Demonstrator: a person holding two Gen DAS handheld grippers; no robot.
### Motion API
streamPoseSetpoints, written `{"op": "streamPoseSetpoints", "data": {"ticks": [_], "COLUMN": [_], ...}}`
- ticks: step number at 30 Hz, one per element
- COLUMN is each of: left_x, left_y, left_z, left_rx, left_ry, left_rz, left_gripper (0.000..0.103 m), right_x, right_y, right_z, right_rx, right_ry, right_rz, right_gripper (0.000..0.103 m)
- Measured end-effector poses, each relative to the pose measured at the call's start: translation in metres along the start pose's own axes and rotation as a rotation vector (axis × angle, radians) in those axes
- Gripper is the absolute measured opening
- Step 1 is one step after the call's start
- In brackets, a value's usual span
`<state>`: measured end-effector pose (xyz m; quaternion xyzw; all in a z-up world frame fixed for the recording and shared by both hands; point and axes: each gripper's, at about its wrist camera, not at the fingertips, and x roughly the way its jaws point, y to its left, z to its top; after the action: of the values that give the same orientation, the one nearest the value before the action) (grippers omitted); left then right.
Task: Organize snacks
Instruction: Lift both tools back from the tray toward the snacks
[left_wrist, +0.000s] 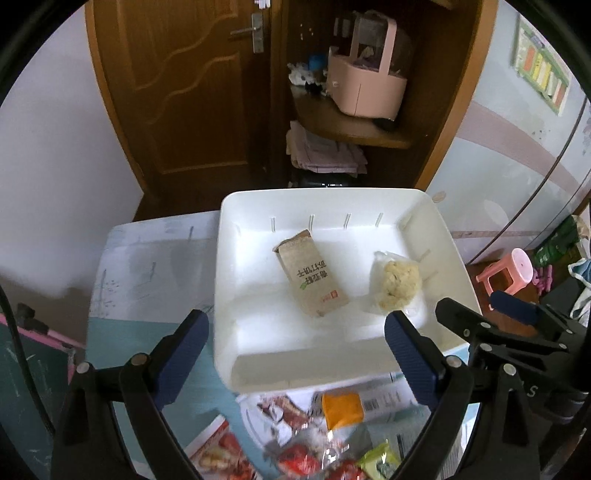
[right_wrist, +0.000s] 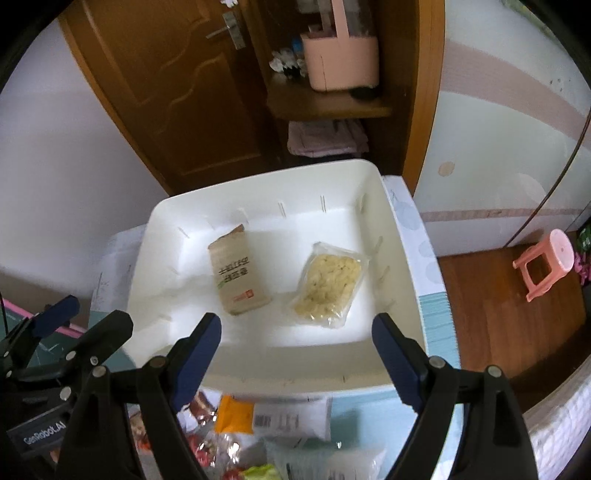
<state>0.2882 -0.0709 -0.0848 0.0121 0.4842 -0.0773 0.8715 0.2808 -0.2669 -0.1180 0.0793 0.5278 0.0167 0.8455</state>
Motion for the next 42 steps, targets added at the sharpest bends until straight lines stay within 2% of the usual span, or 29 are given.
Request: {"op": "streamPoseSetpoints", "data": {"ticks": [16, 22, 26, 36, 38, 42], "left_x": [-0.134, -0.166, -0.18, -0.184, -0.178, -0.16], "left_y": [-0.017, -0.017, -0.013, 0.008, 0.014, 0.029], "left_z": [-0.071, -0.095, -0.108, -0.146, -0.158, -0.18], "left_rx": [0.02, 0.024, 0.02, -0.007, -0.003, -0.019], "left_ry": [-0.152, -0.179, -0.19, -0.182, -0.167, -0.103], "left_rz": [0.02, 0.04, 0.041, 0.059, 0.08, 0.068], "left_gripper": [0.095, 0.095, 0.095, 0.095, 0.095, 0.095], "right_x": [-0.117, -0.156, -0.175, -0.175, -0.171, -0.154], "right_y": [0.018, 0.025, 0.026, 0.021, 0.021, 0.022], "right_z": [-0.07, -0.094, -0.107, -0.136, -0.146, -0.168], "right_rx": [-0.09, -0.111, -0.098, -0.096, -0.1, -0.115], "right_ry": [-0.108, -0.18, -0.213, -0.157, -0.141, -0.08], "right_rz": [0.0, -0.032, -0.028, 0.002, 0.003, 0.035], "right_gripper": [0.084, 0.084, 0.084, 0.084, 0.084, 0.079]}}
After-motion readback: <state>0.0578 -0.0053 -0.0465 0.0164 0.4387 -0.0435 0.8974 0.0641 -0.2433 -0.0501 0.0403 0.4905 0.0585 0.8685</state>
